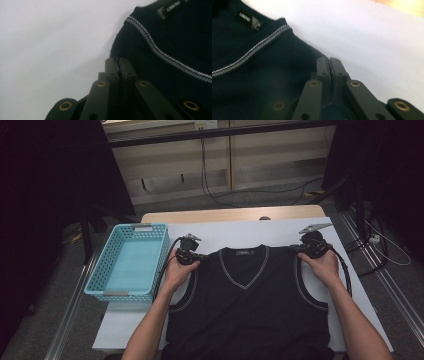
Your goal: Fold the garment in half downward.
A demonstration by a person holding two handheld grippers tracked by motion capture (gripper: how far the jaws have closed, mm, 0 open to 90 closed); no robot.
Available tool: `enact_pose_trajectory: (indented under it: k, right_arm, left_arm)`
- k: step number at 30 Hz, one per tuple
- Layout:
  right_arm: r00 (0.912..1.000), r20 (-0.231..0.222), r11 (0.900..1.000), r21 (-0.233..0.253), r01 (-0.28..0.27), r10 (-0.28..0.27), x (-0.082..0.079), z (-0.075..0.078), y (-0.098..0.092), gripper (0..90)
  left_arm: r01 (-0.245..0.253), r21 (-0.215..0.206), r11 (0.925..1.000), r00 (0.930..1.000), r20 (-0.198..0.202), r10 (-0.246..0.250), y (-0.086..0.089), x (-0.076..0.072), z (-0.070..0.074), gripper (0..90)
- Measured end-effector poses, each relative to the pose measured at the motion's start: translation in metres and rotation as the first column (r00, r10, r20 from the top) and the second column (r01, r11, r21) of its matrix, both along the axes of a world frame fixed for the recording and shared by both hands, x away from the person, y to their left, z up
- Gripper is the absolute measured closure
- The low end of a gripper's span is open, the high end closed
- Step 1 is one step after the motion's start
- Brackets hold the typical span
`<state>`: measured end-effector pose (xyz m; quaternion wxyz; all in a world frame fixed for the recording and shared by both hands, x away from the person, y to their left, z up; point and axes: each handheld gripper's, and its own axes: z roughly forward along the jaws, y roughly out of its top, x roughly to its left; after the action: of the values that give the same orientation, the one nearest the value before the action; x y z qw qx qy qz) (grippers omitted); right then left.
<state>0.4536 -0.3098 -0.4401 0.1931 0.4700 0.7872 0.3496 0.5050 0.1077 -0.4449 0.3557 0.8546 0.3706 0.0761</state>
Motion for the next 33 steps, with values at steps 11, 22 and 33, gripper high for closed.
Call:
enact_pose_trajectory:
  k: [11,22,33]
  right_arm:
    - [0.9975,0.068,1.000,-0.001,0.017,-0.017,0.001,0.029,-0.009,87.7]
    - [0.9917,0.128,1.000,0.018,0.016,-0.019,0.006,0.049,-0.006,87.7]
    - [0.9833,0.181,0.999,0.030,0.017,-0.023,0.016,0.074,-0.003,87.6]
  left_arm:
    - [-0.026,-0.114,0.9931,0.9906,0.130,0.041,0.012,0.003,0.036,87.6]
    - [-0.050,-0.177,0.9830,0.9797,0.183,0.082,0.028,0.014,0.065,87.7]
    - [-0.060,-0.224,0.9728,0.9685,0.223,0.111,0.032,0.020,0.093,87.8]
